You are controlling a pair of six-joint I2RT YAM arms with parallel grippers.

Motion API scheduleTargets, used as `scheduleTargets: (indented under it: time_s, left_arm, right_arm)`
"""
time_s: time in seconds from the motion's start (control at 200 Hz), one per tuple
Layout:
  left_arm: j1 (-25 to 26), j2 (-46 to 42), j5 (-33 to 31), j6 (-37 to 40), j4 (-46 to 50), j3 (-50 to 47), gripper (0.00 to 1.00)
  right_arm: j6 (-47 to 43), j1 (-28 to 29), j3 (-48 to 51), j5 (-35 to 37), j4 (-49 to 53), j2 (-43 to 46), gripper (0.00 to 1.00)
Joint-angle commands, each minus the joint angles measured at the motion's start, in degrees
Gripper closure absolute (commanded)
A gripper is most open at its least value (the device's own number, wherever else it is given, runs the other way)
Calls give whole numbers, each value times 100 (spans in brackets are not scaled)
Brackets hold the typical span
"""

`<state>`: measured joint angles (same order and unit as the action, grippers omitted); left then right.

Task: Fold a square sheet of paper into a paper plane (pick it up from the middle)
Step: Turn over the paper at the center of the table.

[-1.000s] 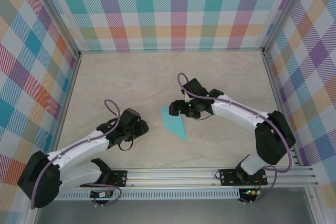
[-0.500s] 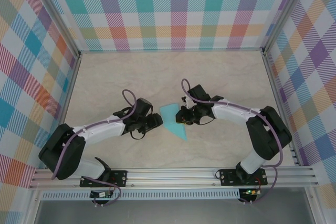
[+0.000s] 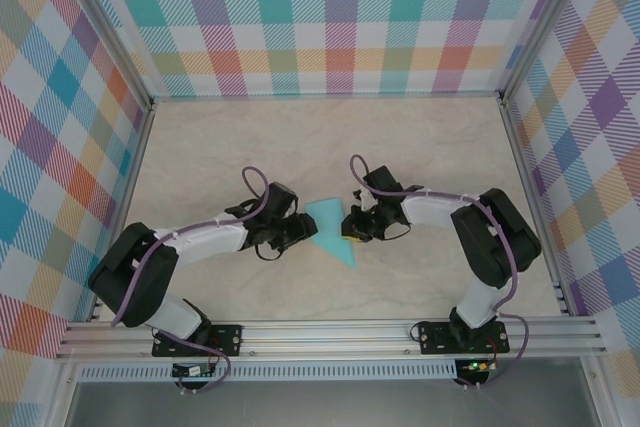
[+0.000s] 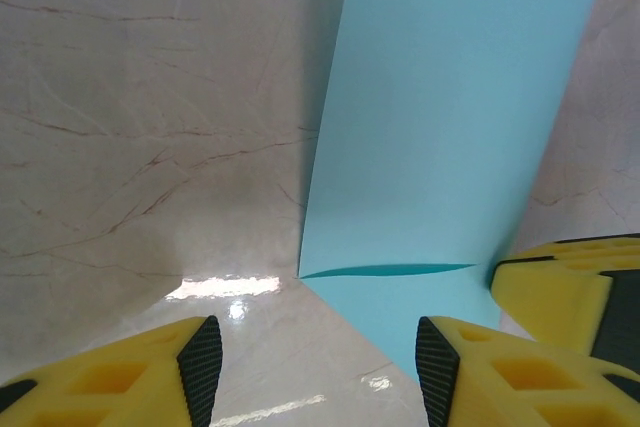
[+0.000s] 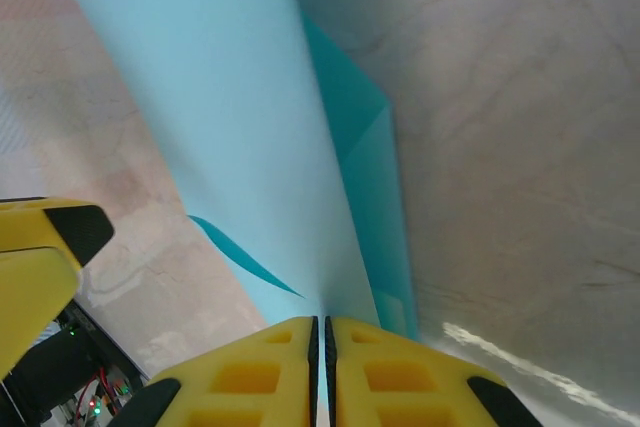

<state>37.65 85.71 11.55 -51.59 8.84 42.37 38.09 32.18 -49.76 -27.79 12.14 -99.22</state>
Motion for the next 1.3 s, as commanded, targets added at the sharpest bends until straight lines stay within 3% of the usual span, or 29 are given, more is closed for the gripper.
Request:
scheduleTargets:
  time_s: [0.0, 0.685, 1.045, 1.295]
  left_arm:
    - [-84, 102, 115, 9, -73, 176, 44]
    - [-83, 734, 522, -191, -640, 390, 44]
    - [-87, 965, 613, -295, -958, 414, 49]
    - [-106, 864, 541, -658, -1834, 21, 54]
  right_arm:
    - [-124, -77, 186, -213, -277, -121, 88]
    - [102, -537, 825, -822, -1162, -492, 87]
    - [44, -617, 871, -809, -1121, -558, 87]
    - [25, -626, 902, -778, -1120, -579, 87]
